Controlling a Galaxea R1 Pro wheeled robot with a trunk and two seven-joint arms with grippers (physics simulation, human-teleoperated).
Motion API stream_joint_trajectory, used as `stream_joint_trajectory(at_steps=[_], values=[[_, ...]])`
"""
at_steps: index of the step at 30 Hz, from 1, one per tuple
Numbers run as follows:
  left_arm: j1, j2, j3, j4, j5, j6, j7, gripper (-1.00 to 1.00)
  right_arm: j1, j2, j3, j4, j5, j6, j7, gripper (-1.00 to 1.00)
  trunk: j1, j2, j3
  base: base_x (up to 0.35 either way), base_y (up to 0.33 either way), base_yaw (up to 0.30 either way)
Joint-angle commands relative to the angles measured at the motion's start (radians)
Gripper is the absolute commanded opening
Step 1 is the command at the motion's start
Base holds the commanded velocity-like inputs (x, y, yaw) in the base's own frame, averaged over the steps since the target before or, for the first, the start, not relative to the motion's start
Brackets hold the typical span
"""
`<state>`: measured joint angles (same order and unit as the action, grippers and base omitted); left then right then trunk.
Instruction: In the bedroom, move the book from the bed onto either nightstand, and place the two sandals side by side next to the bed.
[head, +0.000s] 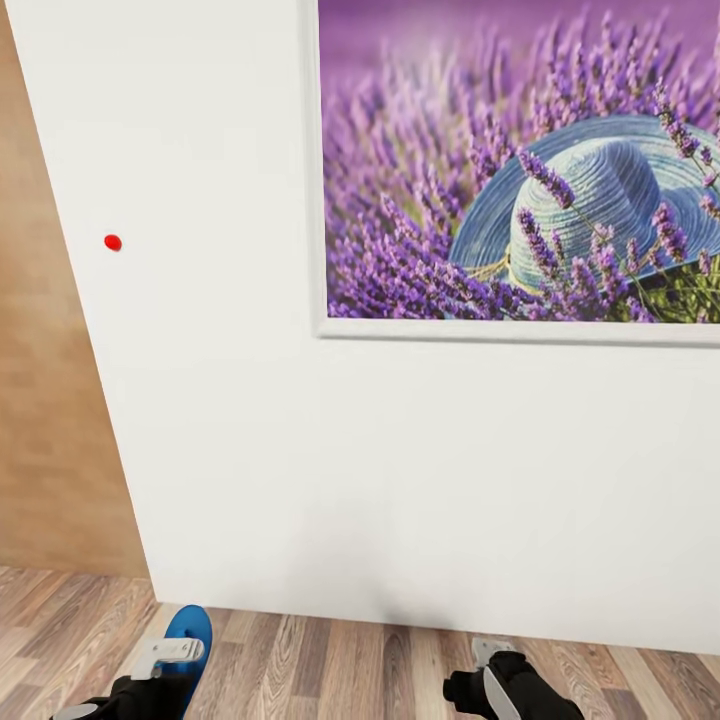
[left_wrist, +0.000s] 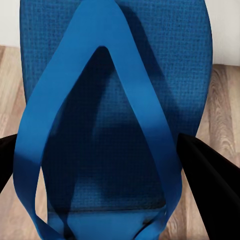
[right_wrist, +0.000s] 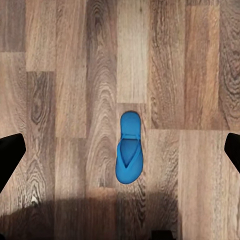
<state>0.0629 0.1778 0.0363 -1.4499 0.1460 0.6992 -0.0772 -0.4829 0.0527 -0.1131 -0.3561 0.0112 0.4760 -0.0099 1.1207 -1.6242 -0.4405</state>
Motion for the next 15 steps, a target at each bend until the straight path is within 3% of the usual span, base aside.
stream_joint_trajectory(at_steps=[1, 15], values=[[0.0, 0.0, 0.001, -0.001, 0.006, 0.005, -0.002, -1.0, 0.0, 0.001, -0.007, -0.002, 0.001, 0.005, -0.001, 1.0, 0.004, -0.008, -0.004, 0.0, 0.0, 0.0], [0.0, 0.0, 0.001, -0.001, 0.006, 0.005, -0.002, -1.0, 0.0, 0.005, -0.007, -0.003, 0.001, 0.01, -0.002, 1.0, 0.058, -0.106, -0.048, 0.0, 0.0, 0.0]])
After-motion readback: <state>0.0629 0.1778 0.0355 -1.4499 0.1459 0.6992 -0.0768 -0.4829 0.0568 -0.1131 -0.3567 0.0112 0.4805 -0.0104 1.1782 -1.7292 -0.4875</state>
